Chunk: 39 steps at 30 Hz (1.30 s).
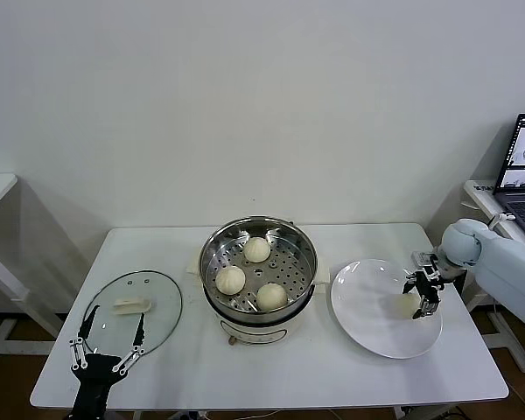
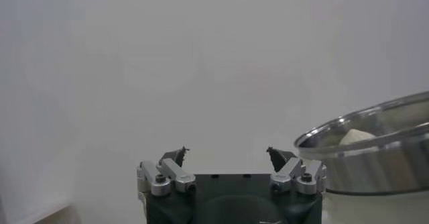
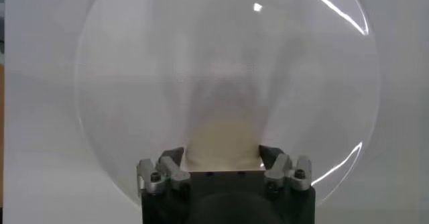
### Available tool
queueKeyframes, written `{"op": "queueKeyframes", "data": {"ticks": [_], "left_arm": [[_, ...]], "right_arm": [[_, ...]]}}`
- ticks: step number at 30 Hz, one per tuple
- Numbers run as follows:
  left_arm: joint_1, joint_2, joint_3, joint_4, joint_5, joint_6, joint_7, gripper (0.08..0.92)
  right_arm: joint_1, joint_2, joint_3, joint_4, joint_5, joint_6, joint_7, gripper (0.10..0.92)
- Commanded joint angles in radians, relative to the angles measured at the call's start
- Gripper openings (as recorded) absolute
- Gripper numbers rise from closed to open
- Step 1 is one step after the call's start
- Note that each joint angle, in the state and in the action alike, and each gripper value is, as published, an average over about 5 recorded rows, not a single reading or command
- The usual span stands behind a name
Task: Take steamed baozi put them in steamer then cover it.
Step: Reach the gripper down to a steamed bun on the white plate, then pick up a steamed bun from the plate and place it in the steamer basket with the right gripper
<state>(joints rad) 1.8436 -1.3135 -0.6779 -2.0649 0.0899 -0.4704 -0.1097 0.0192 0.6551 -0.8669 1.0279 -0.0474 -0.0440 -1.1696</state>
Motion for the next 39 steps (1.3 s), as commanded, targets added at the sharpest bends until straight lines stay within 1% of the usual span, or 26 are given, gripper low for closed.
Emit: {"op": "queueKeyframes", "data": {"ticks": [1,4,8,10,15,19,22,28,39], "left_arm": [[-0.003,0.005,0.003,-0.002,-0.007,0.002,-0.001,0.823],[-0.005,0.008,0.007,-0.003,-0.007,0.003,-0.001,0.823],[-0.008,0.011,0.014,-0.004,-0.006,0.003,-0.001,0.823],[-0.008,0.011,0.017,-0.006,-0.005,0.003,-0.001,0.823],[-0.006,0.01,0.023,-0.008,-0.001,0.003,-0.001,0.823],[-0.004,0.009,0.022,-0.009,0.0,0.002,-0.001,0.823],[-0.004,0.008,0.019,-0.009,-0.001,0.002,-0.001,0.823],[-0.009,0.002,0.019,-0.013,-0.004,0.007,-0.002,0.823],[-0.011,0.001,0.01,-0.017,-0.014,0.007,-0.003,0.823]], "right_arm": [[0.089,-0.016,-0.034,0.048,0.009,-0.003,-0.029,0.681],[0.222,-0.015,-0.094,0.092,0.058,-0.004,-0.092,0.661],[0.477,0.037,-0.264,0.149,0.199,-0.013,-0.203,0.647],[0.6,0.084,-0.352,0.173,0.268,-0.024,-0.232,0.647],[0.797,0.234,-0.505,0.217,0.451,-0.068,-0.24,0.653],[0.866,0.353,-0.559,0.236,0.549,-0.103,-0.208,0.653],[0.877,0.417,-0.588,0.249,0.566,-0.12,-0.183,0.653],[0.837,0.51,-0.617,0.247,0.549,-0.146,-0.128,0.653],[0.703,0.567,-0.605,0.196,0.483,-0.162,-0.063,0.647]]}}
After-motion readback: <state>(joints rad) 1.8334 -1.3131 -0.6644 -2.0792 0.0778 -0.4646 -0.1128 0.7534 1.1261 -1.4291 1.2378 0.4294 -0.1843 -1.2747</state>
